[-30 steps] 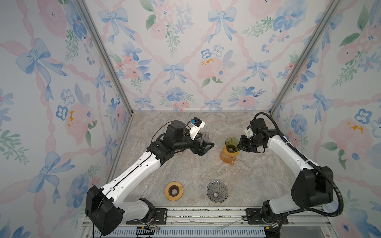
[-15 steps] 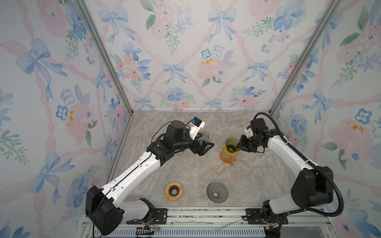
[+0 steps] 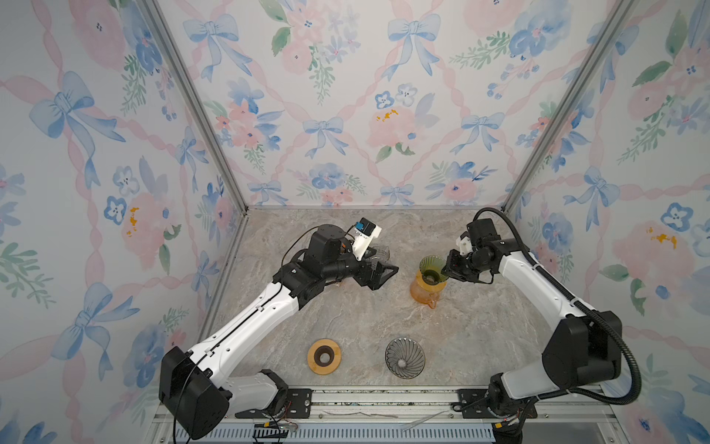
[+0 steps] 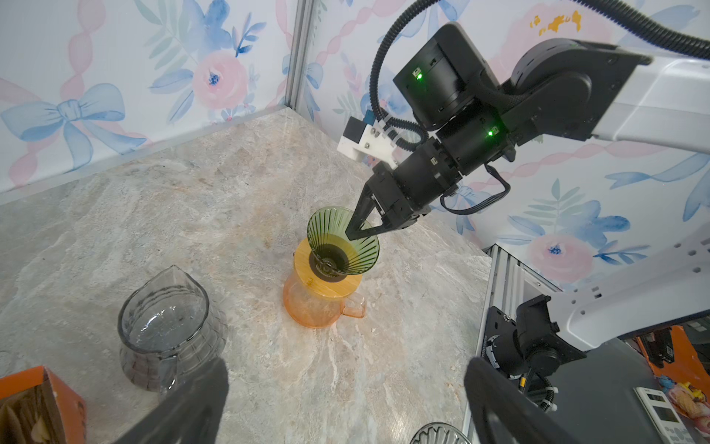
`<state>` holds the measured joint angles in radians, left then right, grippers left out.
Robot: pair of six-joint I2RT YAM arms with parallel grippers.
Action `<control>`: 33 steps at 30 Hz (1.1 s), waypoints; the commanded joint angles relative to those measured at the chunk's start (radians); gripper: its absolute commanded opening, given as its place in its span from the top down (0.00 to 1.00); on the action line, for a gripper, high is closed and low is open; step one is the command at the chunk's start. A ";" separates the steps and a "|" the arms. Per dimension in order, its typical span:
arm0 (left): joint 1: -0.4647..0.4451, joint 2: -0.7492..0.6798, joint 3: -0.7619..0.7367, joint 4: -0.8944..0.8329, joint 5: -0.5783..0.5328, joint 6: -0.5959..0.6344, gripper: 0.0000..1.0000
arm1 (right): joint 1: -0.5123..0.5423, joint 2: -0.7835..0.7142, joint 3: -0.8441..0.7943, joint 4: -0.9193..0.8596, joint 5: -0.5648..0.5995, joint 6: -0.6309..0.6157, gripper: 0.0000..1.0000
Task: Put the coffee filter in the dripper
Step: 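Lower the green dripper into the wooden base hole with the right gripper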
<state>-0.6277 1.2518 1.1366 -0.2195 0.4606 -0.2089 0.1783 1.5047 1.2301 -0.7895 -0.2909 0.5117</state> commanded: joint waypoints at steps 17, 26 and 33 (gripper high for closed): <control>0.009 -0.015 -0.010 -0.004 0.016 0.012 0.02 | 0.005 0.002 0.036 -0.017 0.012 -0.002 0.86; 0.008 -0.009 -0.009 -0.004 0.021 0.011 0.02 | 0.003 0.011 0.019 -0.001 0.002 0.002 0.86; 0.011 -0.009 -0.009 -0.006 0.020 0.010 0.02 | -0.005 0.014 0.007 0.010 -0.006 0.008 0.86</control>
<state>-0.6262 1.2518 1.1366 -0.2199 0.4618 -0.2092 0.1783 1.5059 1.2369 -0.7906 -0.2920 0.5121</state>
